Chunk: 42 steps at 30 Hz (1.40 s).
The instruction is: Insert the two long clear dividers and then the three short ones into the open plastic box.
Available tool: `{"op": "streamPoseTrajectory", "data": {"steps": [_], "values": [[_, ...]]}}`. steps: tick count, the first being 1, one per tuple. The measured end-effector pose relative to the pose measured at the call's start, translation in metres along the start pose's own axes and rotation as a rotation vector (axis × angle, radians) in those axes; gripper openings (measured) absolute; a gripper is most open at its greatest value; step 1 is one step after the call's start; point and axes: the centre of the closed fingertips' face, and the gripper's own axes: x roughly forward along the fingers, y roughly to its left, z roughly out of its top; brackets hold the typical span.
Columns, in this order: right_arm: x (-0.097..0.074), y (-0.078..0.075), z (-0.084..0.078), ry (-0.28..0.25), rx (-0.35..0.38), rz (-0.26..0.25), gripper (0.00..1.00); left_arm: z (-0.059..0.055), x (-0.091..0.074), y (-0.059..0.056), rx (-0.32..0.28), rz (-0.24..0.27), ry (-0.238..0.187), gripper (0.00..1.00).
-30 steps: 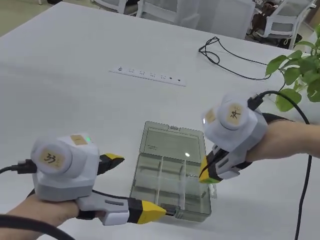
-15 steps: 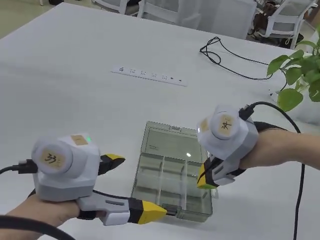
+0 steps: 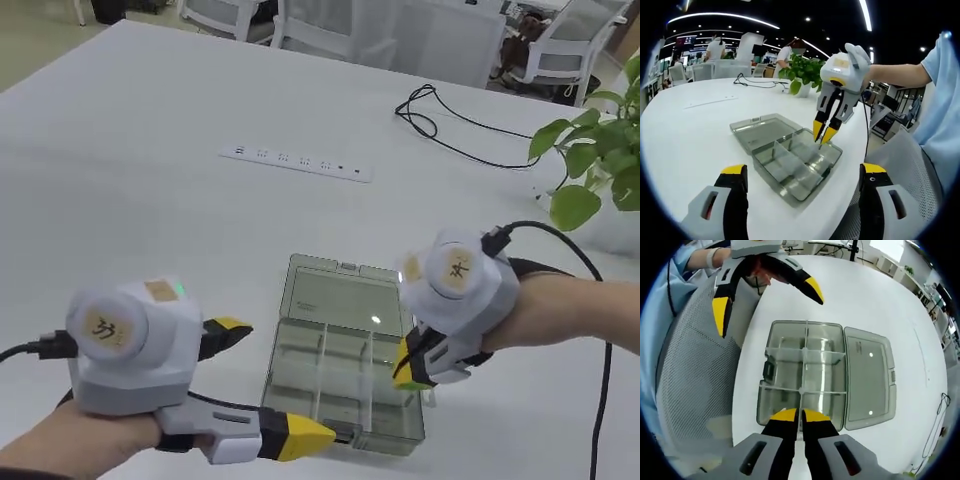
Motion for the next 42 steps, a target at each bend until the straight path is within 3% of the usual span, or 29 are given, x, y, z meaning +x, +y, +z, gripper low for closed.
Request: {"op": "streamPoseTrajectory", "data": {"steps": [8, 13, 16, 18, 19, 22, 24, 26, 27, 28, 29, 31, 32, 33, 34, 35, 36, 38, 39, 40, 42], "values": [[-0.022, 0.010, 0.017, -0.255, 0.122, -0.080, 0.42, -0.003, -0.006, 0.003, 0.000, 0.017, 0.000, 0.95], [-0.030, 0.019, 0.010, -0.360, 0.193, -0.172, 0.73, -0.006, -0.012, 0.008, 0.019, 0.063, -0.009, 1.00], [-0.035, 0.021, -0.001, -0.429, 0.300, -0.270, 0.86, -0.006, -0.017, 0.008, 0.026, 0.086, -0.020, 1.00], [-0.040, 0.021, -0.005, -0.498, 0.381, -0.331, 0.95, -0.006, -0.020, 0.006, 0.040, 0.098, -0.021, 1.00], [-0.043, 0.020, -0.006, -0.558, 0.452, -0.384, 0.99, -0.007, -0.022, 0.005, 0.061, 0.110, -0.012, 1.00], [-0.051, 0.022, -0.015, -0.662, 0.607, -0.516, 1.00, -0.009, -0.025, 0.000, 0.092, 0.128, -0.003, 1.00], [-0.055, 0.030, -0.018, -0.685, 0.671, -0.599, 1.00, -0.009, -0.028, 0.000, 0.104, 0.148, -0.001, 1.00], [-0.055, 0.044, -0.011, -0.724, 0.695, -0.611, 1.00, -0.009, -0.031, 0.001, 0.124, 0.168, 0.007, 1.00], [-0.053, 0.048, -0.012, -0.711, 0.701, -0.624, 1.00, -0.008, -0.034, 0.003, 0.152, 0.187, 0.013, 1.00], [-0.050, 0.053, -0.016, -0.593, 0.597, -0.612, 1.00, -0.007, -0.036, 0.005, 0.170, 0.197, 0.011, 1.00], [-0.055, 0.051, -0.015, -0.591, 0.585, -0.646, 1.00, -0.007, -0.038, 0.006, 0.173, 0.207, 0.010, 1.00], [-0.061, 0.053, -0.008, -0.628, 0.586, -0.640, 1.00, -0.007, -0.043, 0.008, 0.168, 0.219, 0.022, 1.00], [-0.066, 0.053, -0.007, -0.687, 0.639, -0.651, 1.00, -0.007, -0.046, 0.008, 0.172, 0.217, 0.018, 1.00], [-0.067, 0.053, -0.012, -0.692, 0.662, -0.672, 1.00, -0.008, -0.048, 0.010, 0.182, 0.228, 0.026, 1.00], [-0.068, 0.052, -0.022, -0.632, 0.648, -0.711, 1.00, -0.014, -0.054, 0.015, 0.235, 0.256, 0.077, 1.00], [-0.073, 0.048, -0.025, -0.609, 0.627, -0.759, 1.00, -0.013, -0.055, 0.016, 0.254, 0.268, 0.074, 1.00], [-0.084, 0.041, -0.022, -0.649, 0.595, -0.824, 1.00, -0.014, -0.055, 0.016, 0.229, 0.272, 0.050, 1.00], [-0.092, 0.035, -0.023, -0.709, 0.639, -0.875, 1.00, -0.013, -0.055, 0.021, 0.180, 0.279, 0.040, 1.00], [-0.091, 0.033, -0.024, -0.700, 0.613, -0.889, 1.00, -0.003, -0.055, 0.029, 0.157, 0.312, -0.017, 1.00], [-0.087, 0.033, -0.026, -0.672, 0.588, -0.877, 1.00, -0.001, -0.058, 0.034, 0.131, 0.331, -0.035, 1.00], [-0.082, 0.037, -0.025, -0.679, 0.639, -0.827, 1.00, 0.000, -0.063, 0.039, 0.120, 0.353, -0.041, 1.00]]}}
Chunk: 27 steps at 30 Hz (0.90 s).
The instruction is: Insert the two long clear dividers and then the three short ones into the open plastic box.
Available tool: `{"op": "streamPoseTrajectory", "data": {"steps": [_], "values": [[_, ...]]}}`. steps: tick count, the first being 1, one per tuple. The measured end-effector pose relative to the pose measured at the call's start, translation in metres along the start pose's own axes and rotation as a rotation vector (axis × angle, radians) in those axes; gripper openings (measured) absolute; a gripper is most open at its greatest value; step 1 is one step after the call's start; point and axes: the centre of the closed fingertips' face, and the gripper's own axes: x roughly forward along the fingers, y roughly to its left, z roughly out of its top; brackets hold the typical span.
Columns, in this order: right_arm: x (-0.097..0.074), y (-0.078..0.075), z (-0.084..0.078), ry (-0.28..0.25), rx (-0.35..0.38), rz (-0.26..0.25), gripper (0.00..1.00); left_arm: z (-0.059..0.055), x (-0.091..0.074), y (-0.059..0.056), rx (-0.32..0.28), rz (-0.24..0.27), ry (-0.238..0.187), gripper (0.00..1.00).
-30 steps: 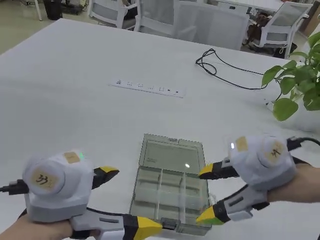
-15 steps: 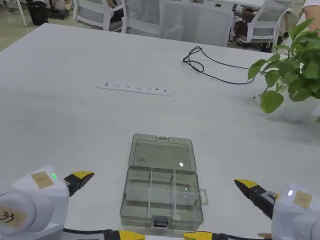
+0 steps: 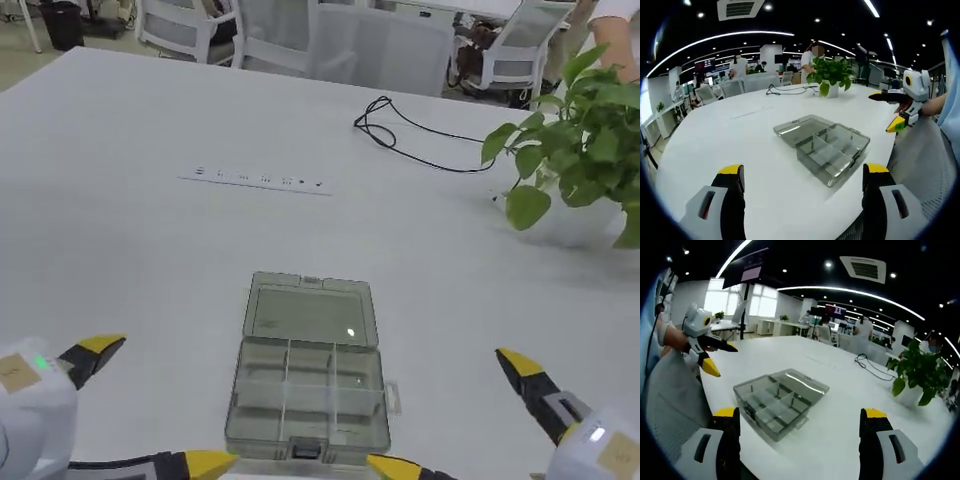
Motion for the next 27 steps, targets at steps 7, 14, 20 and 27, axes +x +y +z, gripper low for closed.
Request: {"op": "streamPoseTrajectory", "data": {"steps": [7, 14, 20, 27], "values": [[0.003, 0.015, -0.002, 0.010, -0.048, 0.064, 1.00, -0.001, 0.001, -0.001, 0.011, 0.004, 0.002, 1.00], [0.002, 0.007, 0.000, -0.007, 0.048, 0.047, 1.00, -0.004, 0.002, -0.003, -0.001, -0.006, 0.019, 1.00], [0.002, 0.009, -0.003, 0.011, 0.019, 0.050, 1.00, -0.005, 0.002, -0.004, 0.006, -0.008, 0.029, 1.00], [0.002, 0.008, -0.006, 0.025, 0.019, 0.047, 1.00, -0.006, 0.002, -0.006, 0.007, -0.015, 0.033, 1.00]]}}
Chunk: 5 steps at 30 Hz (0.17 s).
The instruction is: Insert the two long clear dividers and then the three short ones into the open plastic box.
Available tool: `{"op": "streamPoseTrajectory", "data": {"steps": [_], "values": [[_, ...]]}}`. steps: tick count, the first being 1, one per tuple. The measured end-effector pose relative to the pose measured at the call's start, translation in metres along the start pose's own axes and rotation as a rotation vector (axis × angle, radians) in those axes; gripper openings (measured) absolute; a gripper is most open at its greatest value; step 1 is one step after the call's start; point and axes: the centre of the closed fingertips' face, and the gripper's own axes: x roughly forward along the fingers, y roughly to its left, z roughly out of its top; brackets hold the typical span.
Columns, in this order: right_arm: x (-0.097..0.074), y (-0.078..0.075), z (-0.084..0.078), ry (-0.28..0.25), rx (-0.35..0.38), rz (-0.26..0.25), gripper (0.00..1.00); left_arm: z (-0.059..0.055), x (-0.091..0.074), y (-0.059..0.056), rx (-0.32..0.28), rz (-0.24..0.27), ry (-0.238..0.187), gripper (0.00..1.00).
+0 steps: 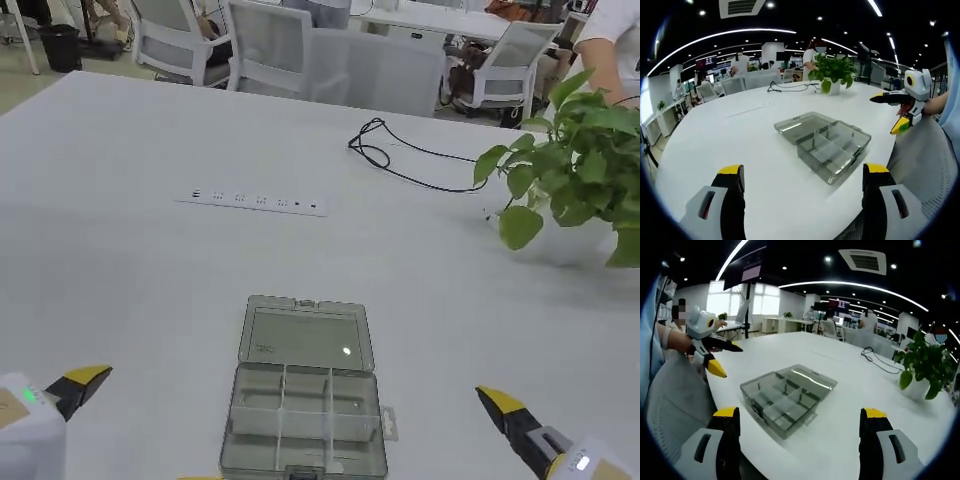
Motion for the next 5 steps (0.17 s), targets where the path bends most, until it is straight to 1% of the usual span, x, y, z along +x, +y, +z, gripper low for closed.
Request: {"op": "streamPoseTrajectory", "data": {"steps": [5], "values": [[-0.0004, 0.0000, -0.0001, 0.002, 0.000, -0.002, 1.00, -0.0009, 0.0005, -0.0018, 0.004, -0.008, 0.005, 1.00]]}}
